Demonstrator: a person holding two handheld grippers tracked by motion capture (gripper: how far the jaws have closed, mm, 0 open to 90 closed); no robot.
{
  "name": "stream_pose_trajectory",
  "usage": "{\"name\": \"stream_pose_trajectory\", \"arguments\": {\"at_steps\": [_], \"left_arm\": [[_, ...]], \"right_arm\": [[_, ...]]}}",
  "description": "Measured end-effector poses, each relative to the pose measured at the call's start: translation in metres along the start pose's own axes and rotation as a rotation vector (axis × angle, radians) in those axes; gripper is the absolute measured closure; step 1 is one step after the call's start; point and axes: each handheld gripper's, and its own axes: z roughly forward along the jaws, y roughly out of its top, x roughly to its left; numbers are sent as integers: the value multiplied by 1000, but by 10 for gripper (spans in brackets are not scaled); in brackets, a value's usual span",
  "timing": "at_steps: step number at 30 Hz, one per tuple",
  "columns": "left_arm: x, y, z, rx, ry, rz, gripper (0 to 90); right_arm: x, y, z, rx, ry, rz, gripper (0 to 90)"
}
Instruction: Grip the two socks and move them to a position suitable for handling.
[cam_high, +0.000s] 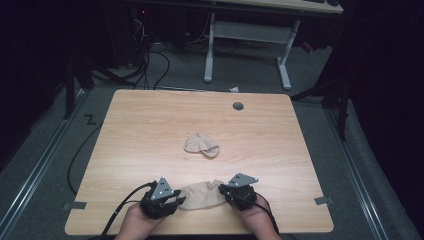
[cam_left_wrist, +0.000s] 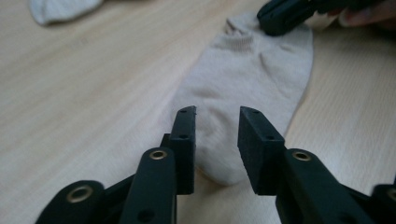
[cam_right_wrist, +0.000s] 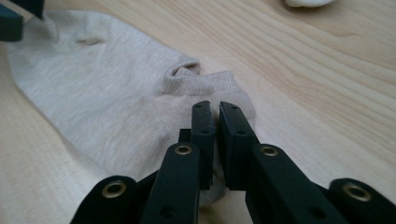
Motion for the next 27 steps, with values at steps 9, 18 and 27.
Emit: {"name": "stream_pose_trajectory", "arguments": {"at_steps": [9,18,27], "left_arm": [[-8,-11,-5,67,21,35,715],[-3,-6,-14,-35,48,51,560],[36,-9,-28,-77,155,-8,505]], "right_arm": [[14,-3,-5,12,35,-28,819],[9,0,-11,-65,23,5,701],[3,8,-6,-115,-3,32,609]]}}
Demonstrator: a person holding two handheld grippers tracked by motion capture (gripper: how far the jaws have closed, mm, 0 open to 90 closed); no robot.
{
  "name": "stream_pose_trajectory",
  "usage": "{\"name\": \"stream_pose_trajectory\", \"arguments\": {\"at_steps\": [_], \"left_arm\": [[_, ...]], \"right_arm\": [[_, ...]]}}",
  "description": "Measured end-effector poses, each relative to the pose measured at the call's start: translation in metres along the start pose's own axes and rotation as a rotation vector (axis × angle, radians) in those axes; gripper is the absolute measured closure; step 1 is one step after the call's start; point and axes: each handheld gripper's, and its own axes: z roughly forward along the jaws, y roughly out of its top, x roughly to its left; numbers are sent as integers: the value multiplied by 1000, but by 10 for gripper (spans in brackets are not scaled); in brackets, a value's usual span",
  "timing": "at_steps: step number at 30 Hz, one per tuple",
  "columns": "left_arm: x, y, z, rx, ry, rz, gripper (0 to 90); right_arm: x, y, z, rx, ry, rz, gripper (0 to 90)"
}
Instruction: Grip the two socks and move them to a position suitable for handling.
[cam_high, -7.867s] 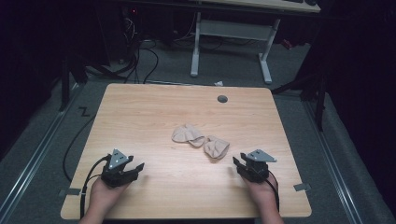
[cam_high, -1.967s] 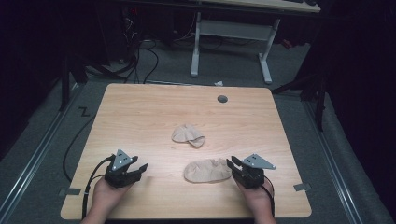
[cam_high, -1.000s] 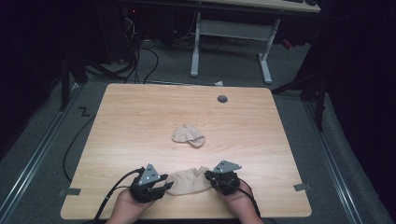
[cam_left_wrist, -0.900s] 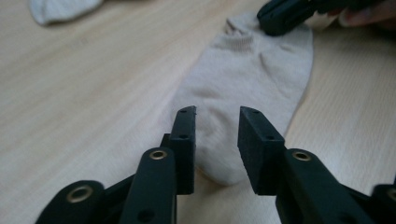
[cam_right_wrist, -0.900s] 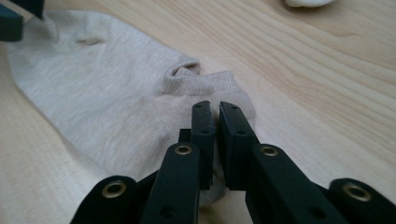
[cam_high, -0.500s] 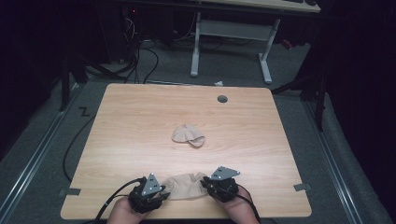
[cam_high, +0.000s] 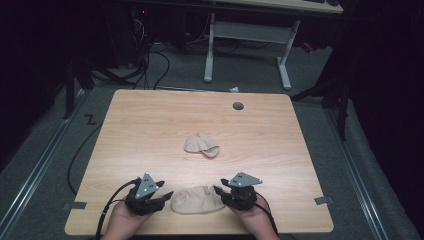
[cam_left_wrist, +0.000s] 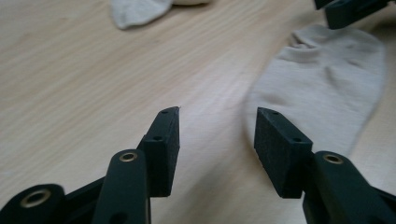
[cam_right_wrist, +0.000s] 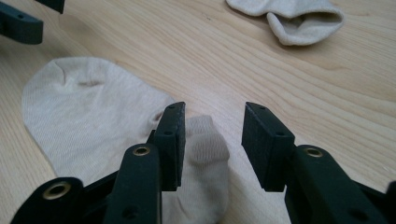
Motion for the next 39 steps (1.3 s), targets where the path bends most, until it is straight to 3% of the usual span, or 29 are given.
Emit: {"name": "stream_pose_trajectory", "arguments": {"at_steps": [2,3,7,9,10,13,20,23,26,31,39], "left_arm": [[9,-1,-2,-2,23,-15,500],[19,-2,-3,-1,29,-47,499],[33,-6,-5,2,42,-95,499],[39,-9,-4,4,47,-126,497],[41,-10,-4,9,51,-133,491],[44,-11,-4,6,54,-147,491],[42,-9,-5,-12,31,-151,491],[41,-9,-5,-7,29,-146,491],[40,-9,-4,-6,26,-138,489],[38,-9,-5,-5,23,-129,484],[36,-9,-5,-6,15,-127,489]], "right_arm": [[0,2,1,-3,-22,-4,628],[-2,5,2,-4,-36,-9,635],[-12,17,4,4,-66,-12,694],[-15,20,5,6,-68,-10,692],[-24,28,7,6,-61,4,678],[-31,35,12,13,-61,23,663],[-55,67,37,32,-74,34,735],[-61,81,52,53,-96,7,835],[-67,95,70,65,-114,16,896],[-75,109,93,89,-134,22,897],[-78,107,113,142,-155,12,898]]}}
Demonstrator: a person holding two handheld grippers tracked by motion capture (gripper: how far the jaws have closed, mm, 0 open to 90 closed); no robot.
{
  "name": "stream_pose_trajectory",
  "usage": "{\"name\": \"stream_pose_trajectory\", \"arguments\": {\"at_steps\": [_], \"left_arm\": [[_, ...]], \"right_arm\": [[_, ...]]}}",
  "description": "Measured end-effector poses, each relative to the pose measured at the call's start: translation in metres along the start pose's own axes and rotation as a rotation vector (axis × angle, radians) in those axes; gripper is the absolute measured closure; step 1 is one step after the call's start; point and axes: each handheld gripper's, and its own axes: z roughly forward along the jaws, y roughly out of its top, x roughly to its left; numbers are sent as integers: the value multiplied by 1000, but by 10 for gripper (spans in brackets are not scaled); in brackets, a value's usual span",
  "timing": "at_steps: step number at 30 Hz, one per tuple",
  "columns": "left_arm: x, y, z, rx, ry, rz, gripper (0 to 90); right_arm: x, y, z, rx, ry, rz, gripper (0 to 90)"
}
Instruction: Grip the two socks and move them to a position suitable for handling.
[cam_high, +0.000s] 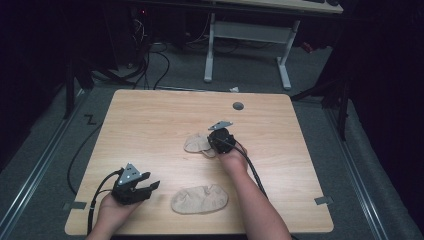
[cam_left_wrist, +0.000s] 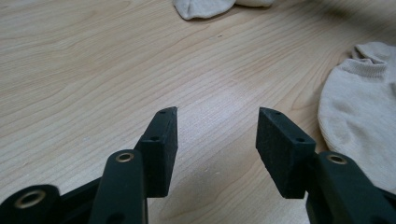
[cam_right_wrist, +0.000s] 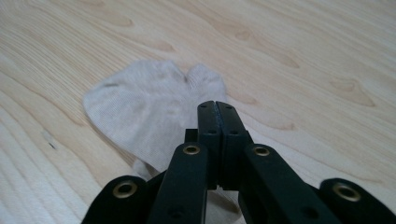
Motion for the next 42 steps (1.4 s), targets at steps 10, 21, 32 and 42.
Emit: {"name": "stream_pose_trajectory", "arguments": {"at_steps": [10,21,32,42], "left_arm": [[-1,0,1,6,0,9,487],[-6,1,5,19,-2,21,489],[-12,2,7,27,-8,47,489],[-13,2,6,23,-6,50,489]], "right_arm": [[6,-29,-4,26,44,2,898],[20,-67,-40,6,30,57,876],[24,-77,-62,-23,26,19,839],[29,-85,-61,11,34,-4,889]]}}
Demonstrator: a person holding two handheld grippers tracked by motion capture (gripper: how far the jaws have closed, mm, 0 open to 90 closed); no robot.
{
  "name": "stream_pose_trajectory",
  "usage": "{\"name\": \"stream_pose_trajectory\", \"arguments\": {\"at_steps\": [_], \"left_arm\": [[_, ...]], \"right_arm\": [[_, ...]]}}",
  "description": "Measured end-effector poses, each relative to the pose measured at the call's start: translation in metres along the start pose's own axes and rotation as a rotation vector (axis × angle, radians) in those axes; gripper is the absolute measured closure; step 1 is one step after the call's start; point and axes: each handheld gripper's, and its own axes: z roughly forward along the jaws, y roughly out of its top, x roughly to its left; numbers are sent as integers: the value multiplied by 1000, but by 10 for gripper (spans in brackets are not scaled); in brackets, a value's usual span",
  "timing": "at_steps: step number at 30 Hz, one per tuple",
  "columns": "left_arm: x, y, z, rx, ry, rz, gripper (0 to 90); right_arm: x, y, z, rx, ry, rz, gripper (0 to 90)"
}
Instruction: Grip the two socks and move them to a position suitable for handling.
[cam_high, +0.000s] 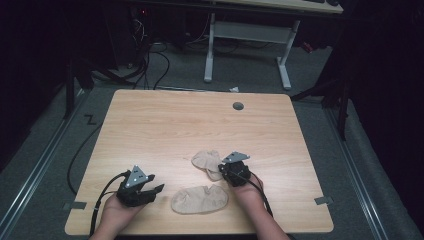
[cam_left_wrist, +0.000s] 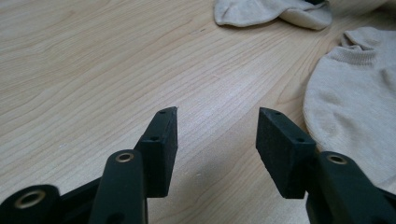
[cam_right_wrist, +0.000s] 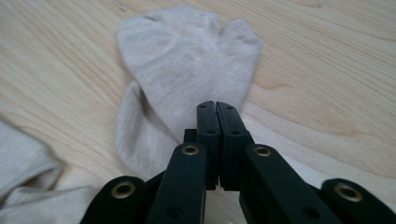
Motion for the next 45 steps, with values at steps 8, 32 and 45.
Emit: {"name": "stream_pose_trajectory", "arguments": {"at_steps": [8,32,45], "left_arm": [[0,0,0,3,-2,1,489],[2,0,-2,0,-1,6,489],[2,0,-2,1,-2,6,489]], "right_arm": [[14,2,2,-9,34,-10,865],[41,73,38,-6,62,-77,678],[42,82,65,77,24,-72,636]]}}
